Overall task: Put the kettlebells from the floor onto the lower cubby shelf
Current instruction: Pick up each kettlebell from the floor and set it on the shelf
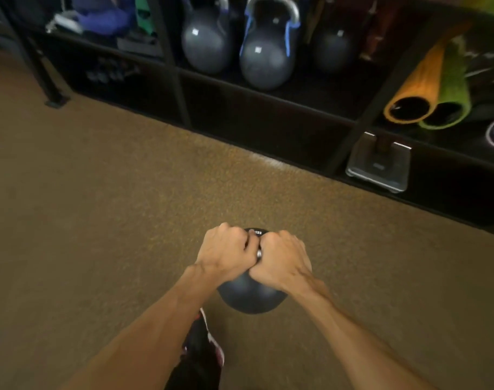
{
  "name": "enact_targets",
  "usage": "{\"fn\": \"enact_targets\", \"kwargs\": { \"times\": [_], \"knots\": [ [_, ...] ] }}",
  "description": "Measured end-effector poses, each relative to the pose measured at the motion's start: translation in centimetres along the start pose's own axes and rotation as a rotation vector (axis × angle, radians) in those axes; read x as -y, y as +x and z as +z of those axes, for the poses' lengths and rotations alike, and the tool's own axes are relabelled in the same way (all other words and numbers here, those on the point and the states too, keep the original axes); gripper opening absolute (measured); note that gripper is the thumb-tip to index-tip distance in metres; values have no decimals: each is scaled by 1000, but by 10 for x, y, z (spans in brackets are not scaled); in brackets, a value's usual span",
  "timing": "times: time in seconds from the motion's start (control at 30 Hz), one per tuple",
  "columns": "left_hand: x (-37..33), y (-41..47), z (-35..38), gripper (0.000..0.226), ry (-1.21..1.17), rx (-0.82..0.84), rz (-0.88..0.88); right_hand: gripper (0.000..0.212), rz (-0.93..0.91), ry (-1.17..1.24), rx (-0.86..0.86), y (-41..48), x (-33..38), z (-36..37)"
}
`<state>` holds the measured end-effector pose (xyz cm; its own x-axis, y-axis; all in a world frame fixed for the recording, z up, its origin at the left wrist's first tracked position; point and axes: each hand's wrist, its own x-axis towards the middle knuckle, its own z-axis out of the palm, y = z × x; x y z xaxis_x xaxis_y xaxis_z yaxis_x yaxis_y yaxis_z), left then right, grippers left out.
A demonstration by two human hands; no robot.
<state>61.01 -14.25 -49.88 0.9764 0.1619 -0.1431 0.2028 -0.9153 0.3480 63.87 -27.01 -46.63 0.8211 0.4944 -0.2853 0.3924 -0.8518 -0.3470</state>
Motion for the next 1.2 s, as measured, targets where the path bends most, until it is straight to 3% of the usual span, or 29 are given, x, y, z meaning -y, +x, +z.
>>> {"fn": "enact_targets", "kwargs": {
  "times": [0.1,0.2,0.4,0.6,1.2],
  "knots": [
    [-11,45,-13,54,18,-8,50,19,15,-8,-67,30,-12,-23],
    [-16,102,-26,53,16,-12,125,6,45,5,-106,77,-26,-43],
    [-24,211,-58,49,15,47,259,25,150,71,-129,166,-44,-81],
    [-36,292,-73,53,45,68,317,12,238,111,-164,228,-64,-113],
    [-109,425,-98,49,-110,-31,220,12,151,54,-259,331,-155,-205]
  ]
}}
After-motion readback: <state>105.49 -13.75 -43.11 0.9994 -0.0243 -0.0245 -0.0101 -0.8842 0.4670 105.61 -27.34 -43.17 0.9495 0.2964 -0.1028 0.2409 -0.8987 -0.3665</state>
